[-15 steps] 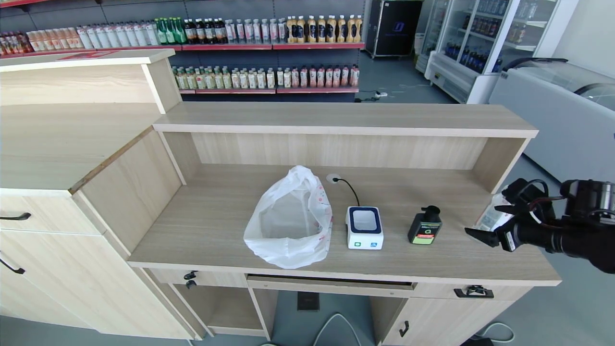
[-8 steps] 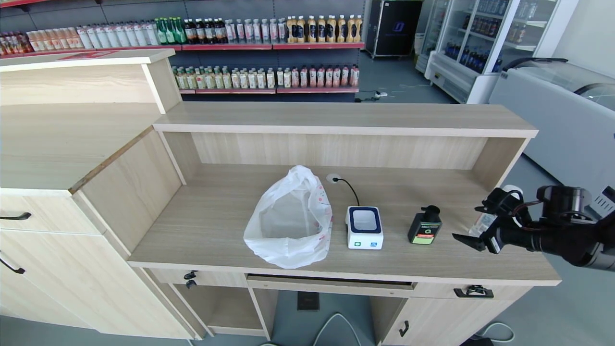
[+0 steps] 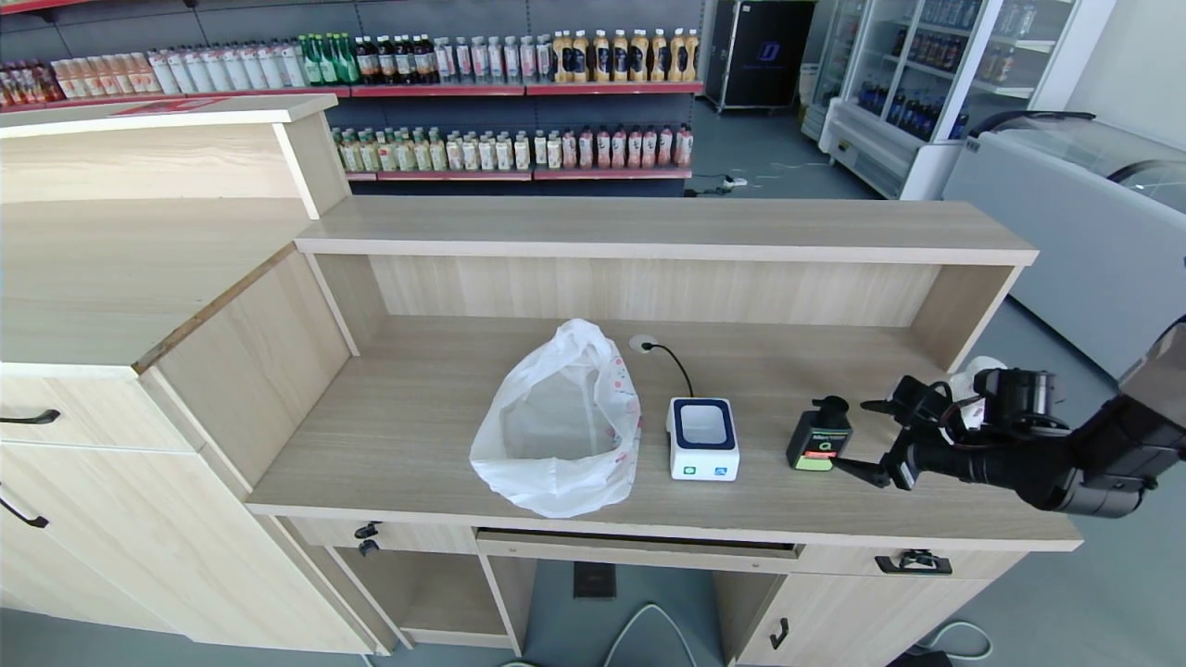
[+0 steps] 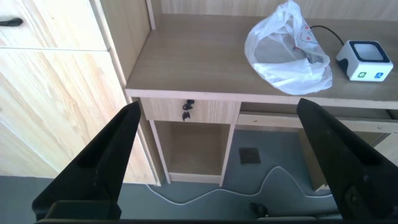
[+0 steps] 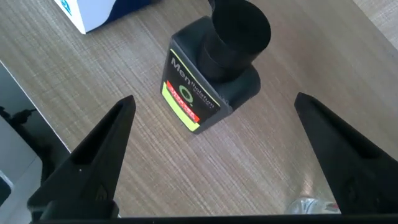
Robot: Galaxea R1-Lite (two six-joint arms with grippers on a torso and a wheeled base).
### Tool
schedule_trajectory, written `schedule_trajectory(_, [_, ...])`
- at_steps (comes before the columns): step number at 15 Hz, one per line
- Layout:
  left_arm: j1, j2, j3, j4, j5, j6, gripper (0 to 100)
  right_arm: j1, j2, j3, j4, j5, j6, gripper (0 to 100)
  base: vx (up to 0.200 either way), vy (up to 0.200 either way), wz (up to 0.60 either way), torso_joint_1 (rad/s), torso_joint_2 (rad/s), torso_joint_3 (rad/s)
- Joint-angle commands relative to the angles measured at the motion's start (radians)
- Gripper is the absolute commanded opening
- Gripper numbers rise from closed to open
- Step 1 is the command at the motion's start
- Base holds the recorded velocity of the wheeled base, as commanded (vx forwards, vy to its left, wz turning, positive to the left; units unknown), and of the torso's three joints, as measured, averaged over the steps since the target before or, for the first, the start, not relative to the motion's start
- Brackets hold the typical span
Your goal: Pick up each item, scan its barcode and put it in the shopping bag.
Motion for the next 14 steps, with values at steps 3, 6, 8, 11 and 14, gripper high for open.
schedule_trajectory(3, [0.0,0.0,0.0,0.0,0.0,0.0,100,0.039,0.093,-0.1,-0.01,0.004,-0.01,100,0.0,0.0,0.0,0.0,0.0,0.0])
schedule_trajectory(6, [0.0,0.002,0.0,0.0,0.0,0.0,100,0.043,0.125,-0.11,-0.014,0.004,-0.039,100,0.0,0.0,0.0,0.0,0.0,0.0])
schedule_trajectory(8, [0.0,0.002,0.0,0.0,0.0,0.0,100,0.043,0.139,-0.116,-0.014,0.004,-0.048,100,0.0,0.0,0.0,0.0,0.0,0.0])
schedule_trajectory(11, [0.0,0.002,0.0,0.0,0.001,0.0,100,0.051,0.162,-0.139,-0.013,0.007,-0.05,100,0.0,0.0,0.0,0.0,0.0,0.0])
schedule_trajectory(14, [0.0,0.002,0.0,0.0,0.0,0.0,100,0.074,0.196,-0.192,-0.011,0.02,-0.045,100,0.0,0.0,0.0,0.0,0.0,0.0])
